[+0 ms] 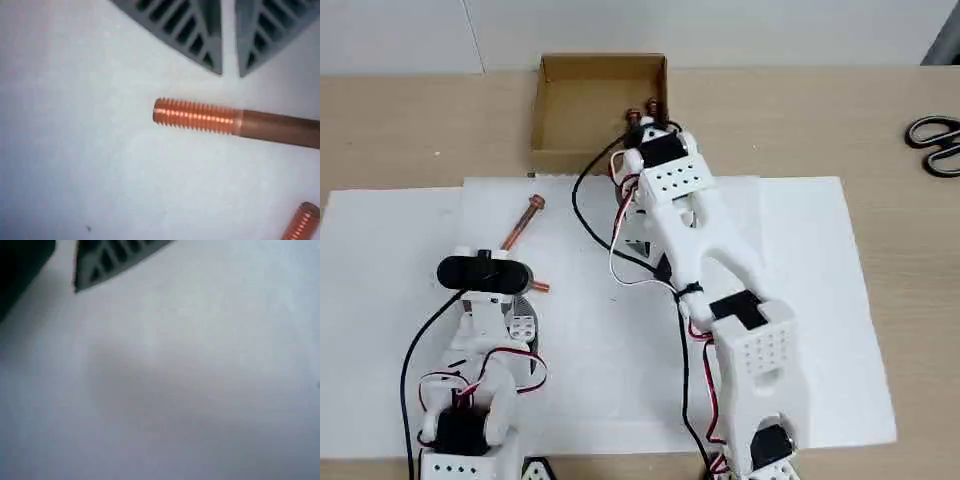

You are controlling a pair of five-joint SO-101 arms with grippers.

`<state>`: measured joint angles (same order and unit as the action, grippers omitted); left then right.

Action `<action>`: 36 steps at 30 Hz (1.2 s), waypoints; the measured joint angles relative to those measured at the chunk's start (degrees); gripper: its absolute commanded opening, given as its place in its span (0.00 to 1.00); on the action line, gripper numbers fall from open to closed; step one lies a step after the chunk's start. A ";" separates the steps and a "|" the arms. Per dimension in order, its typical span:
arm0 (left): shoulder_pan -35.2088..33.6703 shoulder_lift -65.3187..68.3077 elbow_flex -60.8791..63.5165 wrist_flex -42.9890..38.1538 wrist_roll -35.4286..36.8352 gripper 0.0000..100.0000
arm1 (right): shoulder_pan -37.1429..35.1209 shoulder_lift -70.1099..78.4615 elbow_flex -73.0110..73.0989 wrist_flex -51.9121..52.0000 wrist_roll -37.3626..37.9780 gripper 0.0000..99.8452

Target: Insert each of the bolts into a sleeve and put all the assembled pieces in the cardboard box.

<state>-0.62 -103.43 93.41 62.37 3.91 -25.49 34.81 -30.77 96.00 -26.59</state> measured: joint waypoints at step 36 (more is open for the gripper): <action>0.00 0.00 0.00 0.00 0.00 0.01 | 0.62 6.68 -0.18 -1.93 0.09 0.00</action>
<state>-0.62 -103.43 93.41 62.37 3.91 -24.88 41.49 -30.95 94.07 -26.51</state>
